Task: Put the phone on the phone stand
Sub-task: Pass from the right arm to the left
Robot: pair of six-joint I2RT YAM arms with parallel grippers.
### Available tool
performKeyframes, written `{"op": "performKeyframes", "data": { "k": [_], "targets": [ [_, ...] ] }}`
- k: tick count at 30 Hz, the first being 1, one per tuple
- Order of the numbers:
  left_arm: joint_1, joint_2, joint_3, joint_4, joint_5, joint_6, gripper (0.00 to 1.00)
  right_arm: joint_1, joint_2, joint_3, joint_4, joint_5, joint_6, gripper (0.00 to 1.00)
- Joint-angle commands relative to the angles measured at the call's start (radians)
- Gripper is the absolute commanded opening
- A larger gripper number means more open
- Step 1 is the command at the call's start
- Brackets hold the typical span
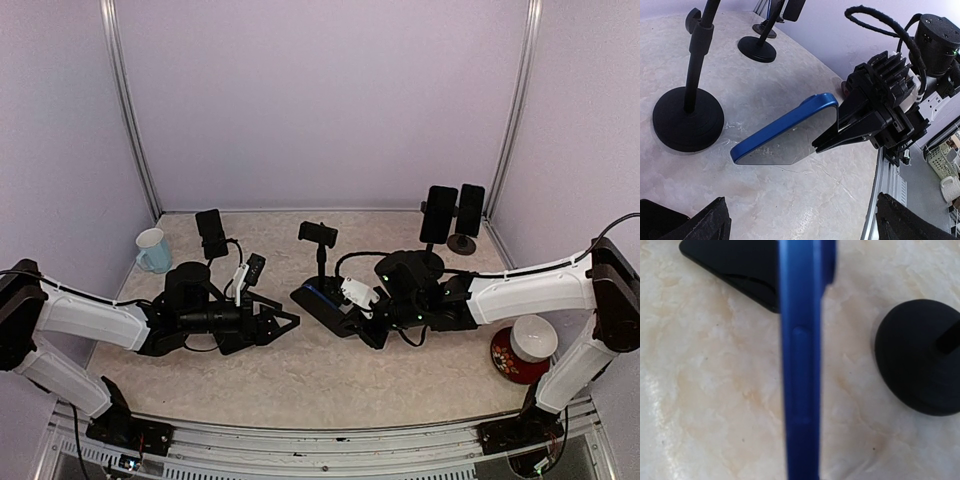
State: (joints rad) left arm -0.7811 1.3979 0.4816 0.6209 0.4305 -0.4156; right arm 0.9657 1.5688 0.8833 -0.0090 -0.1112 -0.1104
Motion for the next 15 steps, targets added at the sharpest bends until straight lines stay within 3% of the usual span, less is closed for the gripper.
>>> {"op": "performKeyframes", "data": {
  "k": [1,15],
  "targets": [
    [-0.007,-0.009,0.013,0.029,-0.022,-0.005,0.99,0.006,-0.014,0.012,0.044,0.025,0.028,0.00],
    [-0.008,-0.016,0.014,0.076,-0.094,-0.055,0.99,0.100,-0.048,0.009,0.088,0.267,0.011,0.00]
  ]
}}
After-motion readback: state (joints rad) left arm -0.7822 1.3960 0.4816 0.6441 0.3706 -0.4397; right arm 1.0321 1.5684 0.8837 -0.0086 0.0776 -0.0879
